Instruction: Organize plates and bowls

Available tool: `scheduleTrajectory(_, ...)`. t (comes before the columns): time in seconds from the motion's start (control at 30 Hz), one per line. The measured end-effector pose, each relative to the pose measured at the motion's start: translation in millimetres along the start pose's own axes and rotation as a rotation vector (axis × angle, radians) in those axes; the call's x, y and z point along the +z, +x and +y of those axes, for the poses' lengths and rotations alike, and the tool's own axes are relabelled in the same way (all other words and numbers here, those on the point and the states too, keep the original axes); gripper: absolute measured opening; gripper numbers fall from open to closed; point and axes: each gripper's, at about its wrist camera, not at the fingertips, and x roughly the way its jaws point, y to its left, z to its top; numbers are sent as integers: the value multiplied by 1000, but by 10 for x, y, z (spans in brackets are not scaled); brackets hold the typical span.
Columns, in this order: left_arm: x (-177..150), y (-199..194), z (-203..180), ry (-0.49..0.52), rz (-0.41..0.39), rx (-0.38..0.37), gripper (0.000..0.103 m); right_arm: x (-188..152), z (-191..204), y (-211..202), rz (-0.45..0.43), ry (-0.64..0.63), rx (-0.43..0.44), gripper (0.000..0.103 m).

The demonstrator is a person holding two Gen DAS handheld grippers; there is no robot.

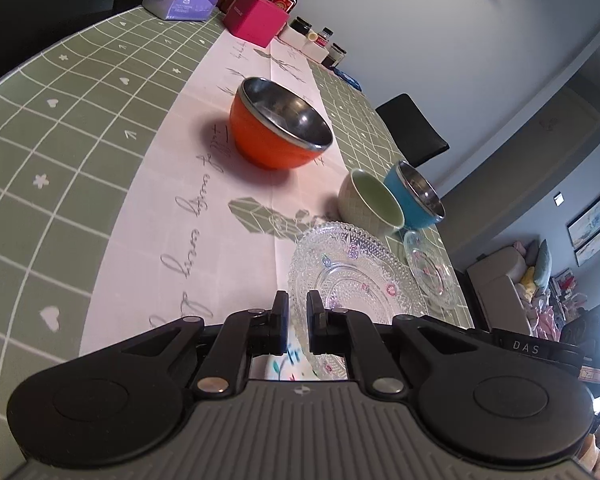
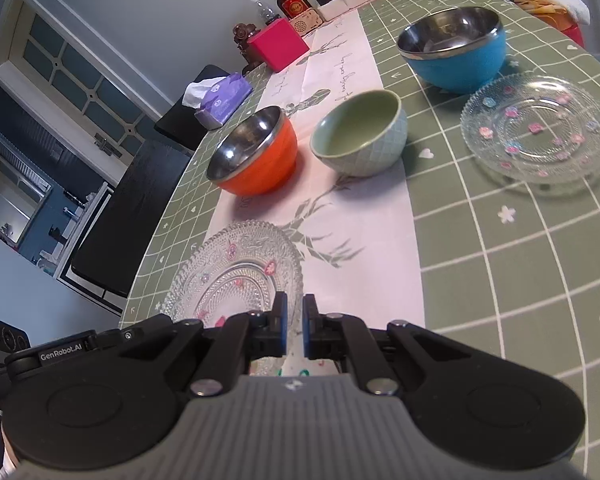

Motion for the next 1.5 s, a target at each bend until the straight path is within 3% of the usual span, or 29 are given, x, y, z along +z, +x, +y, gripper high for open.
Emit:
scheduleTrajectory(0.43,-351,-126,-26,27,28,-46,9,-422,-185,-211,23,30,2,5)
scheduleTrajectory(1.0,-534,14,-27,70,98,23,9,-537,-221,-182,43,11,-61,5)
scheduleTrajectory(1.5,-558,25,-156,190,81,108,9,-544,-140,-169,32,-58,-95,5)
